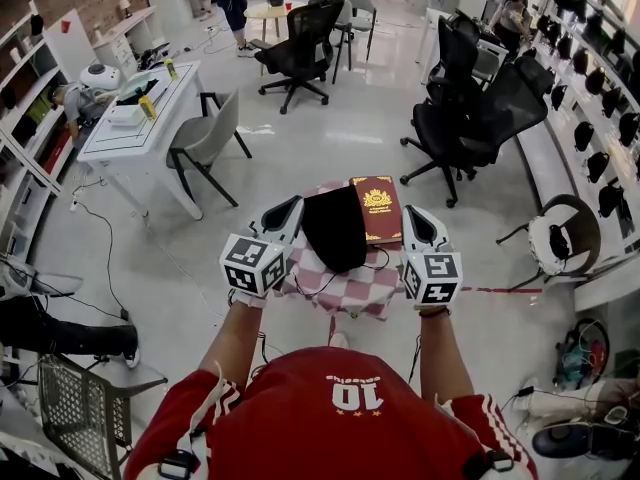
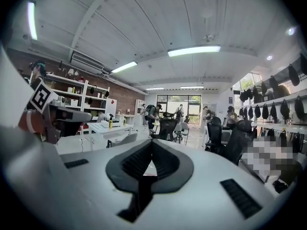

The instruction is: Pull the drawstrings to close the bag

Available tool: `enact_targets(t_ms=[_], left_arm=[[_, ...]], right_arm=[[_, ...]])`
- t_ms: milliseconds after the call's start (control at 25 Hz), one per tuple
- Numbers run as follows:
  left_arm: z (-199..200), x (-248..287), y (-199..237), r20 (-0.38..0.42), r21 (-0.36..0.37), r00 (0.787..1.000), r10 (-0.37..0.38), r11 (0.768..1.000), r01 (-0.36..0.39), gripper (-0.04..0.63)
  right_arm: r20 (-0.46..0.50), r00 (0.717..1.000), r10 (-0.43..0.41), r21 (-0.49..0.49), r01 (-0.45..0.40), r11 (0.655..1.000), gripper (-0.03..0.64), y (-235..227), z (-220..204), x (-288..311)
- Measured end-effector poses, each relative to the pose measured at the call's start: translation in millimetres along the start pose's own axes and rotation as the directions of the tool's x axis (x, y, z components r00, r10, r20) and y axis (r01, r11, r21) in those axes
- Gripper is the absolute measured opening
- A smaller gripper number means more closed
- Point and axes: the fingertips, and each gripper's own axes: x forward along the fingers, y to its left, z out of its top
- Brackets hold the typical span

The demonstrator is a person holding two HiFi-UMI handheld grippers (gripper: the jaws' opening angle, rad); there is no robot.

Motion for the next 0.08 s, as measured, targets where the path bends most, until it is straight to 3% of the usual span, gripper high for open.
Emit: enact_targets(t_ms=[80], left_arm=[[-0.8,0.4,-0.6,-0.001,0.001,1.000,-0.002,1.000,0.002,0.009]], right_arm=[[0.000,1.000,-0.003,0.001,0.003,1.000,0.015,-1.8,-0.9,-0.7]])
